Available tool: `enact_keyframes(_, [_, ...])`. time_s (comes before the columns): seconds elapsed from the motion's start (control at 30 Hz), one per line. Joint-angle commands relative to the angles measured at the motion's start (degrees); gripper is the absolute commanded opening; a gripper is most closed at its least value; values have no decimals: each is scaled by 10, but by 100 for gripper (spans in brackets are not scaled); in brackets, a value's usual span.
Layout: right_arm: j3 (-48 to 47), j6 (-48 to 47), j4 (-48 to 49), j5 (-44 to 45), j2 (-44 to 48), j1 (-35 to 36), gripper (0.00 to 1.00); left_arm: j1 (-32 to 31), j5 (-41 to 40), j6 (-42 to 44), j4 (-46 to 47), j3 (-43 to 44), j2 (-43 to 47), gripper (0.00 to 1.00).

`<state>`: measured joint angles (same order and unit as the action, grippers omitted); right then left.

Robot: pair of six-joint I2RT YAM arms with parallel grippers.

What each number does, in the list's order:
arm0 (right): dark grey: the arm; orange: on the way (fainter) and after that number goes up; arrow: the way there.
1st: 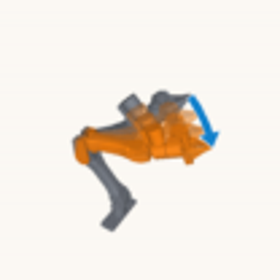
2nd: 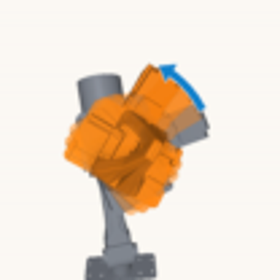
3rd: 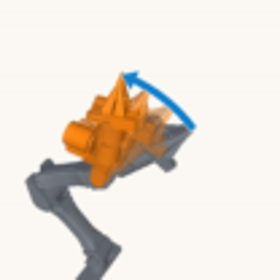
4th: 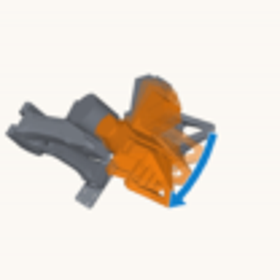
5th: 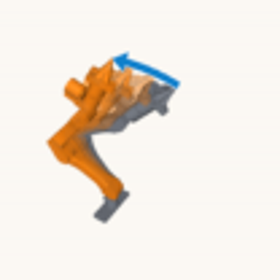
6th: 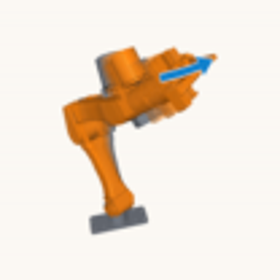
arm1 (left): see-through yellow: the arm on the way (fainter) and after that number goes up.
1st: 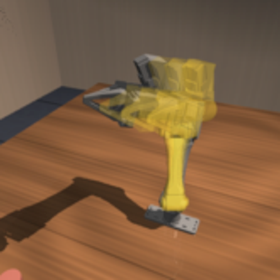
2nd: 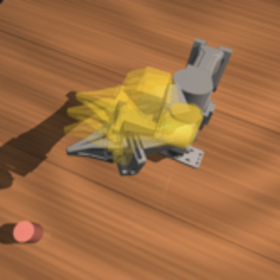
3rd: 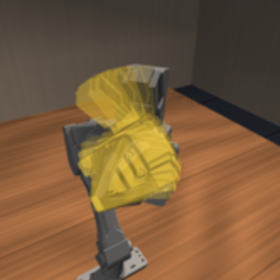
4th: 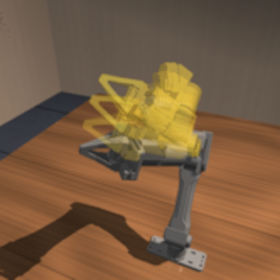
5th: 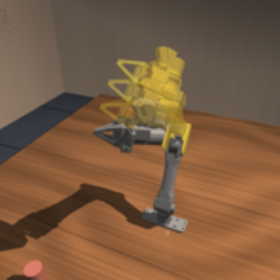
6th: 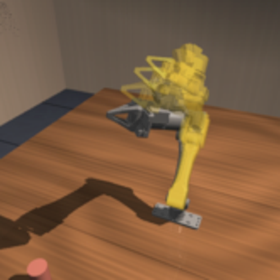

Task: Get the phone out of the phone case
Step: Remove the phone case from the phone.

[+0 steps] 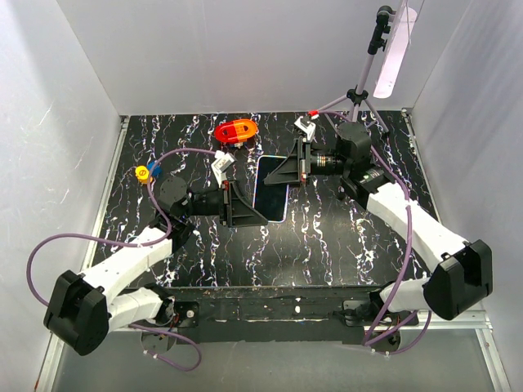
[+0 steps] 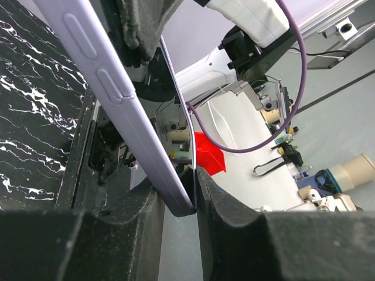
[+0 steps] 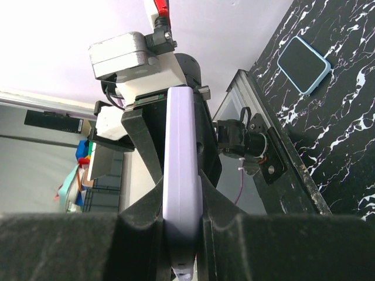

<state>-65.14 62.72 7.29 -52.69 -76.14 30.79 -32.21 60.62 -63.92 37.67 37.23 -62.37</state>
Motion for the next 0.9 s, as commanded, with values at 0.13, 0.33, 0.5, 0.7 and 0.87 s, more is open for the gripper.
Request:
enact_keyframes(0.13, [-5, 18, 29, -15, -36, -12, 1, -5, 100, -43, 197, 44, -5, 4])
enact_keyframes(0.33, [-1, 60, 70, -27, -67, -3, 1, -9, 108, -31, 220, 60, 2, 0])
enact_keyframes(0.5, [29, 123, 155, -36, -89, 14, 1, -9, 59, 43, 158, 57, 27, 0])
enact_keyframes(0.7, [65, 217, 291, -35, -82, 24, 1, -8, 14, 81, 153, 23, 42, 0])
enact_keyframes(0.87, [64, 220, 280, -34, -77, 32, 1, -8, 7, 102, 173, -1, 52, 0])
